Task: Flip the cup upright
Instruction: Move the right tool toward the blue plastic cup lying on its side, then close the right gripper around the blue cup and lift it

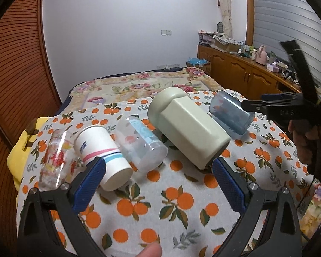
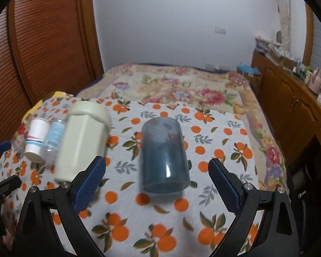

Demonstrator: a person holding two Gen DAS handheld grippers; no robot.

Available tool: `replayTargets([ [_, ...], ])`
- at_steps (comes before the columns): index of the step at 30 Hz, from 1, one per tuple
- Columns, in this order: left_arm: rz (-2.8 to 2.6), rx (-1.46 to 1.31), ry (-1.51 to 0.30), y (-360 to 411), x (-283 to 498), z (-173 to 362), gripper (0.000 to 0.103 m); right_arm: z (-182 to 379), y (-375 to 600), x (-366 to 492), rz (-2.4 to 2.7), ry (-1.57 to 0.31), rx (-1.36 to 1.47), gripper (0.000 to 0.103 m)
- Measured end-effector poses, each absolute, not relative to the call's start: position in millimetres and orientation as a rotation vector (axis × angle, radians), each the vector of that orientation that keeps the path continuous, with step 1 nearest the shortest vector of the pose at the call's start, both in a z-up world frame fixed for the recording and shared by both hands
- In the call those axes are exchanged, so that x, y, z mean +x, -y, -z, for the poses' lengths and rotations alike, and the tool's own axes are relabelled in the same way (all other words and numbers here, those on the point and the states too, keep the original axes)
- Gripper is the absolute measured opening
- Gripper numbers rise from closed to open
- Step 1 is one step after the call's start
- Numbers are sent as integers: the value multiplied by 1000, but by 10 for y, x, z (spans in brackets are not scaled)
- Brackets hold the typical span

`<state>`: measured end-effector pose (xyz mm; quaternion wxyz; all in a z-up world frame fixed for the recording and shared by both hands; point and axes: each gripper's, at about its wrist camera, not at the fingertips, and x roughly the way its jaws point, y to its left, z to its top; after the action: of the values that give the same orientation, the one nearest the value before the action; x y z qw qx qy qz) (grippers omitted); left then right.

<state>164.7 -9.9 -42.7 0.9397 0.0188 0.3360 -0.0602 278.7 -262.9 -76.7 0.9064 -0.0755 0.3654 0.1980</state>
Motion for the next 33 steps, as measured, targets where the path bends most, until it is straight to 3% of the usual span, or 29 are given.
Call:
replayTargets([
  [15, 143, 32, -710, 3, 1848, 447, 101, 1158, 2420, 3463, -459, -1044, -210, 85],
  [19, 144, 20, -713, -33, 1816, 464, 101, 1247, 2399, 3505, -458, -1095, -235, 67],
  [33, 154, 17, -663, -32, 1371, 348, 101, 921, 2593, 2734, -507, -1003, -173, 67],
])
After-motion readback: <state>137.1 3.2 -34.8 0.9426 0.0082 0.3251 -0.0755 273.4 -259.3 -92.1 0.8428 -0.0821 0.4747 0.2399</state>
